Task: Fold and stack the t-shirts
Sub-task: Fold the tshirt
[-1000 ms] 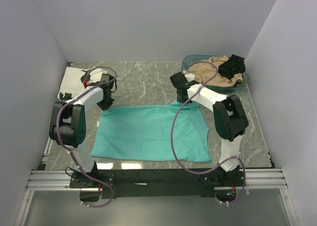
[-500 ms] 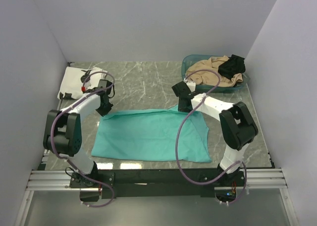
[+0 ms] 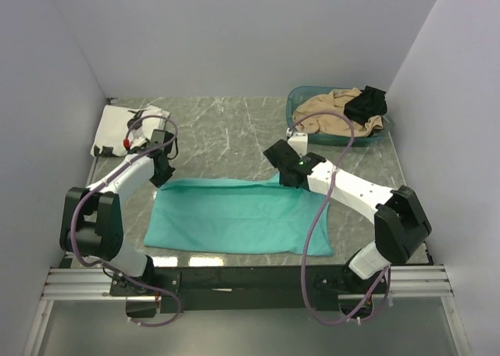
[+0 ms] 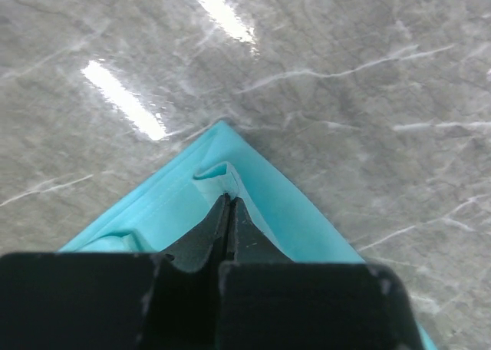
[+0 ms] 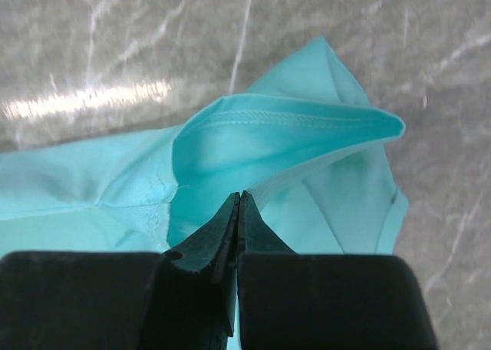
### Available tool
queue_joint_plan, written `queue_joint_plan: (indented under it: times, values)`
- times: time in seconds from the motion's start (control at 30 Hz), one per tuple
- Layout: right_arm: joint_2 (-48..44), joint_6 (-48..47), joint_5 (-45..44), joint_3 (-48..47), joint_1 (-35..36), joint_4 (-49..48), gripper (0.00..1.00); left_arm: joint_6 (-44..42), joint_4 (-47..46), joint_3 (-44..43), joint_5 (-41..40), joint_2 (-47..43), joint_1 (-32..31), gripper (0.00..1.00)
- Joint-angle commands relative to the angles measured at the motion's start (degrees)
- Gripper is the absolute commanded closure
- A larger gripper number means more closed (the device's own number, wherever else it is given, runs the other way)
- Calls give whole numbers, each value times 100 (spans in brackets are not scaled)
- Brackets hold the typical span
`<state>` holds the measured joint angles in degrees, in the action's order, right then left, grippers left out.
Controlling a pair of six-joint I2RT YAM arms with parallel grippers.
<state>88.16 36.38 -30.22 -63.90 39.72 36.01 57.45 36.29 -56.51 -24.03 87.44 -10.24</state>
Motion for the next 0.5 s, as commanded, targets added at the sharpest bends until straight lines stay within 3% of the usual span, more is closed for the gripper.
queue_joint_plan:
  times: [0.0,0.4,0.47]
  values:
    - [-317,570,-555,131,272,696,100,-103,176,52,-400,-262,-22,99]
    - [-493,1460,67,1010,1115,724,100,249,282,667,-146,-578,-22,99]
    - [-606,1468,470,1151,1265,540,99,336,325,790,-93,-736,-22,90]
